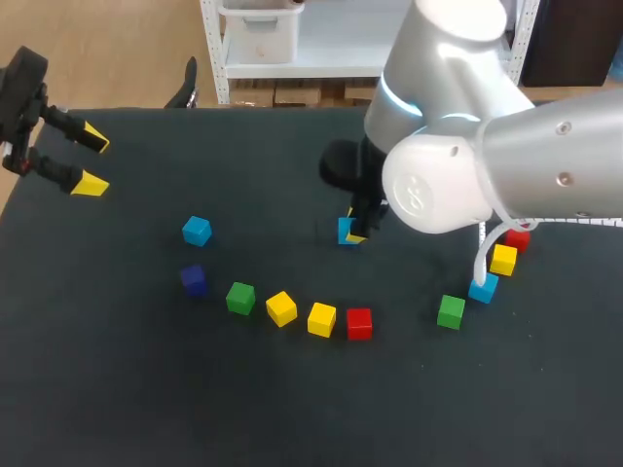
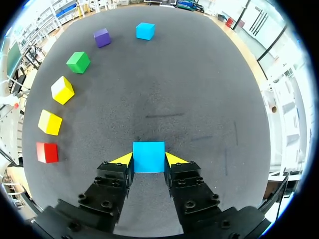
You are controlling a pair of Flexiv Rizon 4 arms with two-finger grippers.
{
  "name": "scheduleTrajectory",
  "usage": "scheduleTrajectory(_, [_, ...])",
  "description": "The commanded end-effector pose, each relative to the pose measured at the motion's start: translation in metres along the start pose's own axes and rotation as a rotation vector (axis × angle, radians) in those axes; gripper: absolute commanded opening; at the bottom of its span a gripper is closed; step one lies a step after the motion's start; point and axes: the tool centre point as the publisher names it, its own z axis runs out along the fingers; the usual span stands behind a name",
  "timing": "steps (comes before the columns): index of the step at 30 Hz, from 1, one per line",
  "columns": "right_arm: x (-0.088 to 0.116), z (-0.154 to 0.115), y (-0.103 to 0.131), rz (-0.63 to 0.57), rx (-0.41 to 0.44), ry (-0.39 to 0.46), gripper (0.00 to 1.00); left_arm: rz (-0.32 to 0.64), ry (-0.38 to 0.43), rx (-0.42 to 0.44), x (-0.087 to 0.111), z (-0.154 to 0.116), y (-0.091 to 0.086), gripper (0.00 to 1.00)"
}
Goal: Place the blue cubes, place green cubes on the blue cubes, place the yellow cubes on the green cubes, then place the red cubes on the yellow cubes, and place purple cube on the red cubes.
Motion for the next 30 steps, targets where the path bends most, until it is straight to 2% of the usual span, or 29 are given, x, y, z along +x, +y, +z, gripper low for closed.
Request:
scheduleTrajectory(1, [-0.0016, 0.002, -0.0027, -0.003, -0.007, -0.001, 0.0, 0.003, -0.001, 0.003, 0.0007, 0.0002, 0.0016, 1.0])
scheduleTrajectory(30, [-0.0017, 0.0039, -0.0068, -0.023, -0.016, 0.017, 0.0, 0.003, -0.001, 0.003, 0.0007, 0.0002, 0.0016, 1.0])
